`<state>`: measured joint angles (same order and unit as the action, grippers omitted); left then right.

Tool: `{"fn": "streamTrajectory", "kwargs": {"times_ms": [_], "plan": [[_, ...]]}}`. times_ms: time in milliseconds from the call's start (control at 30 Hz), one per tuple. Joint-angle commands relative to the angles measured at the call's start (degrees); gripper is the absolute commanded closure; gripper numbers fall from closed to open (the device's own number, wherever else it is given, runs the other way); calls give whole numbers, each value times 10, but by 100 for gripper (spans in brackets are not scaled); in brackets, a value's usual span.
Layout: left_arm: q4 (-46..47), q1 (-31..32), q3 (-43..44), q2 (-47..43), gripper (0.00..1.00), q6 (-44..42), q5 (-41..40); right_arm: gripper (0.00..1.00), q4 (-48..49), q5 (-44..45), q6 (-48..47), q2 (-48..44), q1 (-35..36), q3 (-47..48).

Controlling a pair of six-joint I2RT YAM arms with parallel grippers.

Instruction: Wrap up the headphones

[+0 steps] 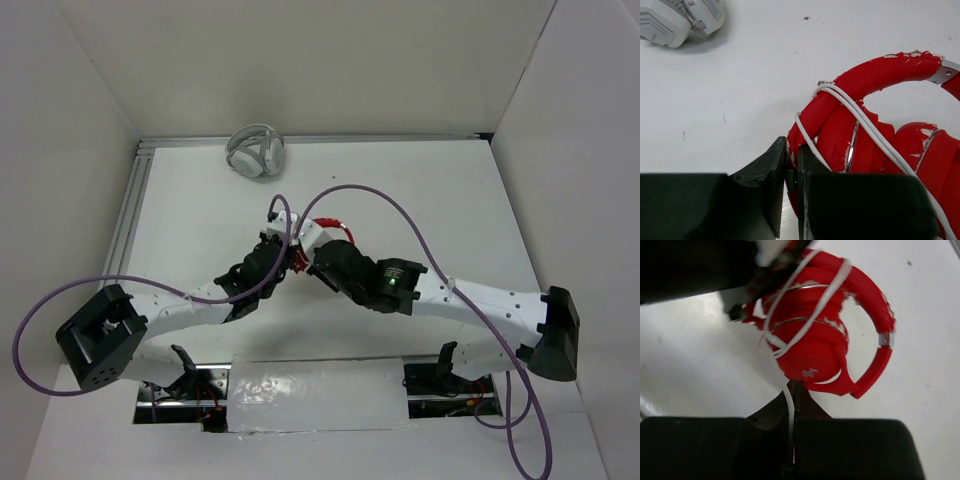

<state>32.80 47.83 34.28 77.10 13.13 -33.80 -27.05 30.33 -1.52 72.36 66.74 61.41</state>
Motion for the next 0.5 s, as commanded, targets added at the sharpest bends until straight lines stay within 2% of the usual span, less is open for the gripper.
{"fn": "streamTrajectory", "kwargs": {"times_ms": [0,200,333,467], "plan": [[69,2,-10,16,100,-48,18,100,5,-126,-154,-28,0,-1],[97,31,-44,29,100,-62,101,100,-4,-195,-205,-2,-42,4],[103,35,-70,26,100,-64,150,100,11,-186,-192,26,-81,-8],[113,35,-94,19,100,-59,204,100,41,-231,-183,36,-128,-26]]}}
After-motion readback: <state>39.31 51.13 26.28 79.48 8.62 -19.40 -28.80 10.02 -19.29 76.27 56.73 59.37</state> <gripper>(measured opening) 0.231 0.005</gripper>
